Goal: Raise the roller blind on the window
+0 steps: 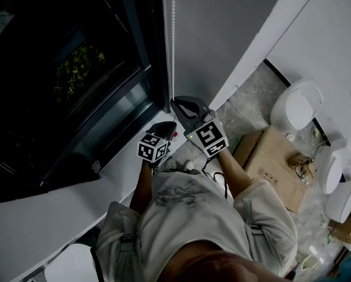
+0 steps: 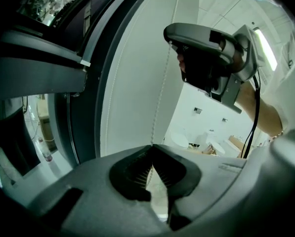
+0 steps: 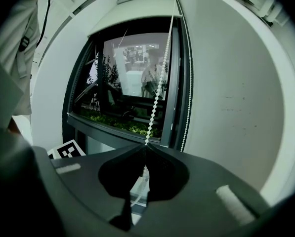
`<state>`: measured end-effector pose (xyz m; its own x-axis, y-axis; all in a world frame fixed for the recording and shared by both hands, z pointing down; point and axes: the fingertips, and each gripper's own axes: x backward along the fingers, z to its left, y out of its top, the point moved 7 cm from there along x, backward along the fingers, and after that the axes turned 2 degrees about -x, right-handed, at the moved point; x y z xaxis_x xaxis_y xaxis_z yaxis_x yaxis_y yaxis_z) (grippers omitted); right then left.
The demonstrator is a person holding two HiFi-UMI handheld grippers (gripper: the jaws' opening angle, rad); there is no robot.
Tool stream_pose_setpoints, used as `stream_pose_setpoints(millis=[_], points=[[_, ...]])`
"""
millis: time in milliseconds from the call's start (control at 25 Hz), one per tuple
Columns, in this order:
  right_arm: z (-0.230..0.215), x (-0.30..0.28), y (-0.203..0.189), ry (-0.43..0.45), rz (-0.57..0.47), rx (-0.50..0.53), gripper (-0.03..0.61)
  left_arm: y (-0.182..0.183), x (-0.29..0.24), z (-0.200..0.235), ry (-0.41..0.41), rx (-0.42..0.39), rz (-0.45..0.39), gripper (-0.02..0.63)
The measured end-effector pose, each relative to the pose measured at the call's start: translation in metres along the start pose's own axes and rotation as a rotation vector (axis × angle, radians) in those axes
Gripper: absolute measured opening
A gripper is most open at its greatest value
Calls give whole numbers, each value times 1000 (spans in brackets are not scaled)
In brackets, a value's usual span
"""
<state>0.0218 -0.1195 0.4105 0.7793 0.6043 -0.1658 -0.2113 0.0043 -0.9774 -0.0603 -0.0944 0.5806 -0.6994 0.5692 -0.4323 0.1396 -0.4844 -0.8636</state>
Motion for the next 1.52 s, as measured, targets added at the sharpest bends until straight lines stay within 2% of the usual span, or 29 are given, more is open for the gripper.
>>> stream_pose_setpoints(millis=[120,280,480,760,1040,1200,1520], points=[[-1,-1,0,6,-1,4,9,5,8,-3,-4,0,-27,19],[-1,-1,1,14,-4,5,11,20,21,-6,-10,-11,-70,58],[0,-2,1,20,-6,3,11,59,52,-12,-23,-14,-184,74],[-2,-2,0,18,-8,-7,11,126,98,-19,3,-110,-333,80],[-1,-3,0,15,-7,2,11,201,123,-38,-33,-243,-461,89],[0,-3,1,13,-7,4,11,236,127,-45,-40,-313,-502,92],[6,-4,2,18,-7,11,11,272,122,-52,-48,-354,-533,94]])
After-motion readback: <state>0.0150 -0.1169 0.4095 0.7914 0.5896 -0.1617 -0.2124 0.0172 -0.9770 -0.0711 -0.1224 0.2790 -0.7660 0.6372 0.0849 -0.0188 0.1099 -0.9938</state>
